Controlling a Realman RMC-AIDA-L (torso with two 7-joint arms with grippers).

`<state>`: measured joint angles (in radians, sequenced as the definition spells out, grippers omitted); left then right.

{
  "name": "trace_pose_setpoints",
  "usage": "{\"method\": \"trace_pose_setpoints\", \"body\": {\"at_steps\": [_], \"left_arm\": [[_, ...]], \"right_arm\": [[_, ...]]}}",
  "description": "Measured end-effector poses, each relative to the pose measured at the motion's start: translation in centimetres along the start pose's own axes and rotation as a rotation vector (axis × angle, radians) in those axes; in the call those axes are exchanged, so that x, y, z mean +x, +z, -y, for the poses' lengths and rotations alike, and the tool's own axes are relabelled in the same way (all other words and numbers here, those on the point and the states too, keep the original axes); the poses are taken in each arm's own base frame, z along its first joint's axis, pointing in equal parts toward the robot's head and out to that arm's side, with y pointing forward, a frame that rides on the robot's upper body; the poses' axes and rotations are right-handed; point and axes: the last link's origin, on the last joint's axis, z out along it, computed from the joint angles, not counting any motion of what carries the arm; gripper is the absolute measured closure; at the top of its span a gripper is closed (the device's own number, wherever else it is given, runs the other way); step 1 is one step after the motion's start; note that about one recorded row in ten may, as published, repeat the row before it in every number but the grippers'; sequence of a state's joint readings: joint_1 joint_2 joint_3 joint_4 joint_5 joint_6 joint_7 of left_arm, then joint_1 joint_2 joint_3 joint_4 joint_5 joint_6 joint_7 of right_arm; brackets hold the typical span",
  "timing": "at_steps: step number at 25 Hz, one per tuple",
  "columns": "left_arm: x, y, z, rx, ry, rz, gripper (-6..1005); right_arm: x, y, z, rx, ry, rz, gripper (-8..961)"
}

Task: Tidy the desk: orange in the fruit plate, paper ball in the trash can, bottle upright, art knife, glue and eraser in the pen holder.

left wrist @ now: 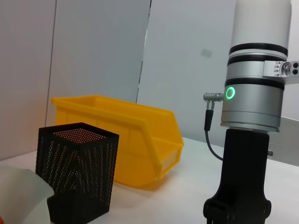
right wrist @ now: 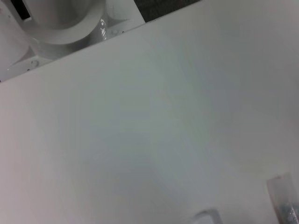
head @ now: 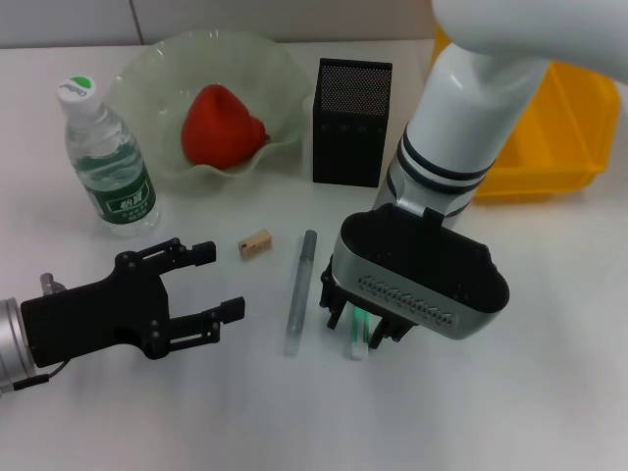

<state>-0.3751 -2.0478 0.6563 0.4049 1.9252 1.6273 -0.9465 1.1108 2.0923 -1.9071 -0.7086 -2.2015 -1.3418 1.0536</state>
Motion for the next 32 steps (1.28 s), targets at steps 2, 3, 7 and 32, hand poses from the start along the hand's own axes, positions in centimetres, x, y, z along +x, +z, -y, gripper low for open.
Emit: {"method": "trace_pose_setpoints", "body": {"at_steps": [2,3,7,32], "left_arm": [[0.00,0.01,0.00,0.000,0.000,0.000,205],[0.01,0.01,0.00,0.000,0.000,0.000,205],[0.02,0.01,0.02,0.000,0.001,-0.001,205],[-0.02,-0.13,0.03,0.009,0.000,-0.005,206]], "right_arm": [[-0.01,0.07,-0.08,-0.002,-0.008,0.001,483],[-0.01,0.07,-0.08,-0.002,-0.008,0.001,490],[-0.06,0.28,-0.27,-0.013,-0.011,0.003,521],[-0.21,0.17,-0.28,-0.014,-0.012,0.001,774]]}}
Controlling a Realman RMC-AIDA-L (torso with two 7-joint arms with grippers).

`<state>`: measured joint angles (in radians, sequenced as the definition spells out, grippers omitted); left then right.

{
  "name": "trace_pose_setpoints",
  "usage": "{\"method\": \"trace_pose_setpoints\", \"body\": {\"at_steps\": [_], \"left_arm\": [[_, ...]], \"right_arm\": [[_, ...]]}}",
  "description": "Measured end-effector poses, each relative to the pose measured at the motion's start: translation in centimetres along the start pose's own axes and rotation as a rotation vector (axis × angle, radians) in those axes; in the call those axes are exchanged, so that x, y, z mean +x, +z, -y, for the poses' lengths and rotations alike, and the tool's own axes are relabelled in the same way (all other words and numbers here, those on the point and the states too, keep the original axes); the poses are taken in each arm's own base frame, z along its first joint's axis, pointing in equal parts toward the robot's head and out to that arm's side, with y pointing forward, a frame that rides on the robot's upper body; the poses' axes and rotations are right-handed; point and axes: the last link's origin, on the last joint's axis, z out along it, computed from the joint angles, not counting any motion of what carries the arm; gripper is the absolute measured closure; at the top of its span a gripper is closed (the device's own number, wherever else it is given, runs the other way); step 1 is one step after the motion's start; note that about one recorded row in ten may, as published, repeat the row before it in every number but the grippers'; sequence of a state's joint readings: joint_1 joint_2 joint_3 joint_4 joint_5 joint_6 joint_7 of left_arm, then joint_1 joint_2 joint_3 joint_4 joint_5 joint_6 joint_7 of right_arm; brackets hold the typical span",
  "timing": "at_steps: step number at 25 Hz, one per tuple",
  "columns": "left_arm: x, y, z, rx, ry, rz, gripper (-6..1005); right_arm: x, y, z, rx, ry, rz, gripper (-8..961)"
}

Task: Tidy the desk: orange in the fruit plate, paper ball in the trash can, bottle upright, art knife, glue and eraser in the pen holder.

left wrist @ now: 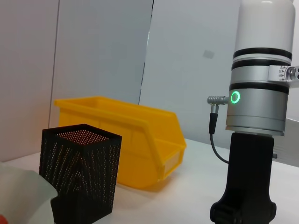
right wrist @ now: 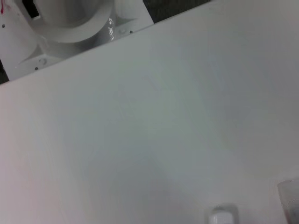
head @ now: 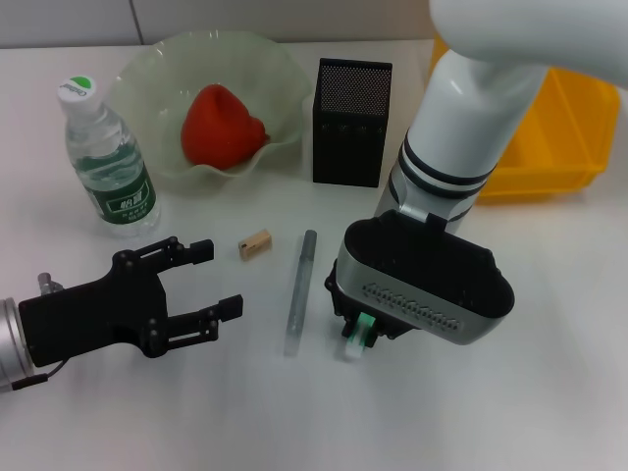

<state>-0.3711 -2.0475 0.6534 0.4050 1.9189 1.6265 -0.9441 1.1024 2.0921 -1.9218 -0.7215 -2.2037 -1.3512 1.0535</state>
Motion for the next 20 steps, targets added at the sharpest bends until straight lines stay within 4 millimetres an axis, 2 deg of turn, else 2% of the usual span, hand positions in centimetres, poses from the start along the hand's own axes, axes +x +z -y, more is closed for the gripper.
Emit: {"method": "trace_pose_setpoints", "body": {"at_steps": [4,10,15,20], "left_arm": [[0.0,-0.1,0.0,0.002,0.000,0.000,206],[0.0,-0.2,0.1,0.003,-0.002,-0.003,206],[0.1,-0.4,0.1,0.008,-0.003,-0.007,206],[0.1,-0.2,0.0,0.008,-0.002,-0.014,206]], "right_arm": [[-0.2,-0.5,-0.1,0.018,0.013,0.017,774],[0.1,-3.0,-0.5,0.070,0.098,0.060,773],[0.7,-5.6,-1.6,0.150,0.222,0.149,774],[1.4,-7.1,-2.8,0.234,0.327,0.212,774]]}}
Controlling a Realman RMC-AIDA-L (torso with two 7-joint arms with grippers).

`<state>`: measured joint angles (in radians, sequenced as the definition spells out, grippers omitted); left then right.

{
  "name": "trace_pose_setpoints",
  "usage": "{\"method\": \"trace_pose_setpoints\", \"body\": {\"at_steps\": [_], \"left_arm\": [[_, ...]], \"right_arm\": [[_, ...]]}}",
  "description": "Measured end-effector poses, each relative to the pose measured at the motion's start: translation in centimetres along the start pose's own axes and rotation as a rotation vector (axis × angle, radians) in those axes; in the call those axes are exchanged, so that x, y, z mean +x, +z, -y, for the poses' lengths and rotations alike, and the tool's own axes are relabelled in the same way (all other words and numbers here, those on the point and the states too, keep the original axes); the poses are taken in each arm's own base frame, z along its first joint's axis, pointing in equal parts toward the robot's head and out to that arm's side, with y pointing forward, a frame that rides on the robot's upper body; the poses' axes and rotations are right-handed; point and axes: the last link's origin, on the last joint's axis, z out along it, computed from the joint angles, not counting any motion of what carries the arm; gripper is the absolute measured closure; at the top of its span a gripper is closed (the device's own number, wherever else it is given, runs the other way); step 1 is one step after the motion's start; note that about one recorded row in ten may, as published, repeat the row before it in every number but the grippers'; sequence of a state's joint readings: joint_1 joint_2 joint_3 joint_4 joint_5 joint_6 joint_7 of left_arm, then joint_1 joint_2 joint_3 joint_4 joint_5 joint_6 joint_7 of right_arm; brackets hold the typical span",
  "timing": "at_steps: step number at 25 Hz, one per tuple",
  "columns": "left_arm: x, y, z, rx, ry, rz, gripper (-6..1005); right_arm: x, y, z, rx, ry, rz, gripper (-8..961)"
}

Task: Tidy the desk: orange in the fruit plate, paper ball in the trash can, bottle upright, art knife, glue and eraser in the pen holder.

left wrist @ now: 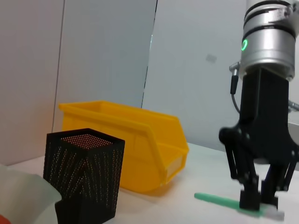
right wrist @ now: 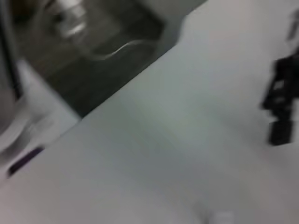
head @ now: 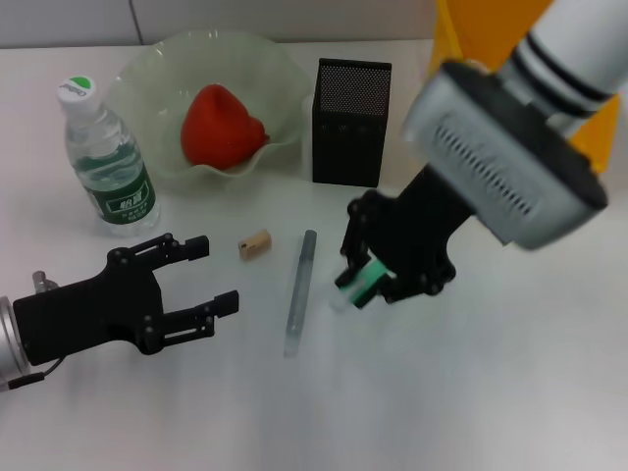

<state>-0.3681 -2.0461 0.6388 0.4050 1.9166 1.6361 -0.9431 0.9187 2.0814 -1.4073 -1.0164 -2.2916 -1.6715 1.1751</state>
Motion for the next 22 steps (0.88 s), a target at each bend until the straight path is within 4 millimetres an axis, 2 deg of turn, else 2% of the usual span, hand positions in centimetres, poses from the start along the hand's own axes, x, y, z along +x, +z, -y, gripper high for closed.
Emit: {"method": "trace_pose_setpoints", "body": {"at_steps": [7,11,15,22], "left_arm": [[0.1,0.2,-0.3,-0.004,0.004,-0.018,206],[0.1,0.5,-0.4,-0.006,0.009,-0.027,207],[0.0,0.7,-0.7,-0.004,-0.011,-0.047,207],[-0.2,1.5,-1.9,0.010,-0.025,-0.148,207]], "right_arm": [[1.4,-2.3,-1.3,0.225,0.218,0.223,773],[2.5,-2.7,-2.5,0.351,0.346,0.381,773],[4.1,-2.3,-4.5,0.489,0.497,0.574,773],[5.9,-0.8,-6.9,0.604,0.606,0.682,773]]}}
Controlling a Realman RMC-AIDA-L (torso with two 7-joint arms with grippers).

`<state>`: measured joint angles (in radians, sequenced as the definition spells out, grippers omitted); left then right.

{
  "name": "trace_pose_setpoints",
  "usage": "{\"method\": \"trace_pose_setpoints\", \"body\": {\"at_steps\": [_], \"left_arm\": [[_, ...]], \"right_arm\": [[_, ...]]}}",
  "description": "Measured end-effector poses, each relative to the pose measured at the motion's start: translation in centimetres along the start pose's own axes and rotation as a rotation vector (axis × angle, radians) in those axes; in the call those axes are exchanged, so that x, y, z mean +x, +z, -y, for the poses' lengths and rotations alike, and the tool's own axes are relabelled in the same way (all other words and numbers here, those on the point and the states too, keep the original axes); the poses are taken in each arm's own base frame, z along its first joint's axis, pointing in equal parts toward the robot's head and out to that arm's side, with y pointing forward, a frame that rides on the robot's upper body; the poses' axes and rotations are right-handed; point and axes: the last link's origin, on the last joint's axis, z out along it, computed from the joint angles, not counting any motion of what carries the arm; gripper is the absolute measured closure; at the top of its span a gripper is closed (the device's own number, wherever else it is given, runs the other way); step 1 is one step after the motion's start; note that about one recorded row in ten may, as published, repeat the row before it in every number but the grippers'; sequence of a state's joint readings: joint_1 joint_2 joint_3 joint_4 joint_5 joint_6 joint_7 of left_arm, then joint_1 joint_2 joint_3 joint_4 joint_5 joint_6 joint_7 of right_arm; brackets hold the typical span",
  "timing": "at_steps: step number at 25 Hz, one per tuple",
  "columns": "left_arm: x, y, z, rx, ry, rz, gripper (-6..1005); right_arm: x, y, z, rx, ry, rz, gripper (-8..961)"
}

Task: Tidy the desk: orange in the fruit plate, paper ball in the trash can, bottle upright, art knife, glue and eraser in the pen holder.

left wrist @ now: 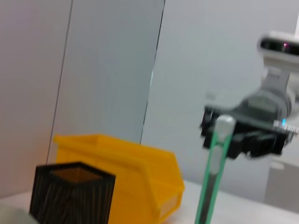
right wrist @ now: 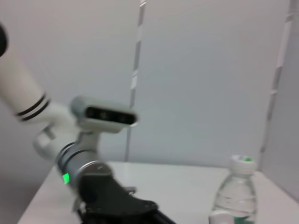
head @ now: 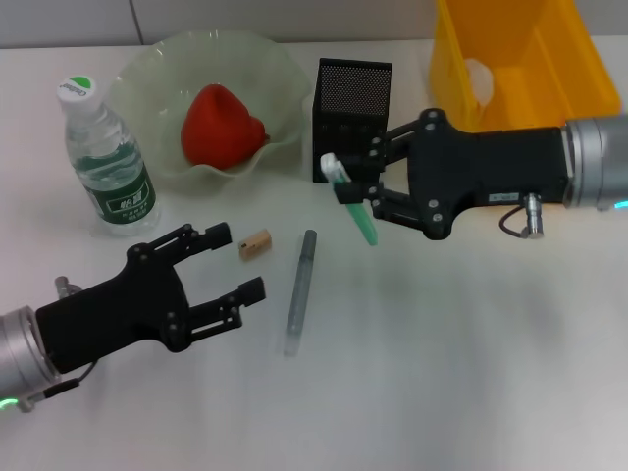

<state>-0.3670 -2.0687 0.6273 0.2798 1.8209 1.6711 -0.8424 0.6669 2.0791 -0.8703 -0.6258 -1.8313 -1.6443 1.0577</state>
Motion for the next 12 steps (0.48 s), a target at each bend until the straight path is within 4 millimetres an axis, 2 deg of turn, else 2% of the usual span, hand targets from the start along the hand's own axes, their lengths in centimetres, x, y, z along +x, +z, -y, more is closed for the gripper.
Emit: {"method": "trace_pose_setpoints", "body": {"at_steps": [5,12], "left_arm": [[0.1,0.7,-0.5,-0.020,-0.006,-0.035,207],[0.2,0.8,-0.6,-0.016,-0.016,-0.056,206]], "right_arm": [[1.6,-0.6,-0.6,0.103,0.045,0.086,773],[2.6,-0.8,-1.2,0.214,0.075,0.194,773]]}}
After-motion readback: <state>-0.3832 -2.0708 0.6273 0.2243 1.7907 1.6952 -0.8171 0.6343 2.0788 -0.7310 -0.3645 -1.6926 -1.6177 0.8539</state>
